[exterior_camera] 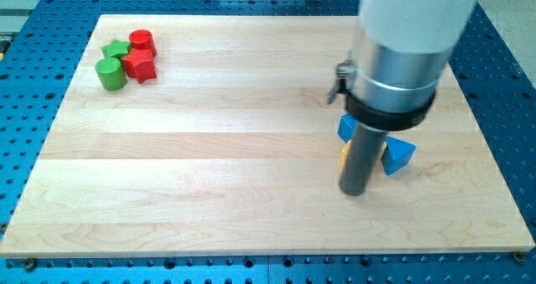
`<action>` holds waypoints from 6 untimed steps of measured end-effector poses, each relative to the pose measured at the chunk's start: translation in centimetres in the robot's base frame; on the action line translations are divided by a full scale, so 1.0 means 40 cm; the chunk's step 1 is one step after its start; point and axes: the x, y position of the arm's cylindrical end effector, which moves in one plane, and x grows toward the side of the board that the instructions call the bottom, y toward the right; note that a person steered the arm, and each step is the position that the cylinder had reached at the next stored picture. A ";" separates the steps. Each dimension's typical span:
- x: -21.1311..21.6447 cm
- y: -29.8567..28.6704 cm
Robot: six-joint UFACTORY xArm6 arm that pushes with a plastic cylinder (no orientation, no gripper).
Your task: Adjust the blue triangle
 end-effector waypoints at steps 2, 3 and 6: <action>0.065 0.237; -0.036 0.281; -0.078 0.161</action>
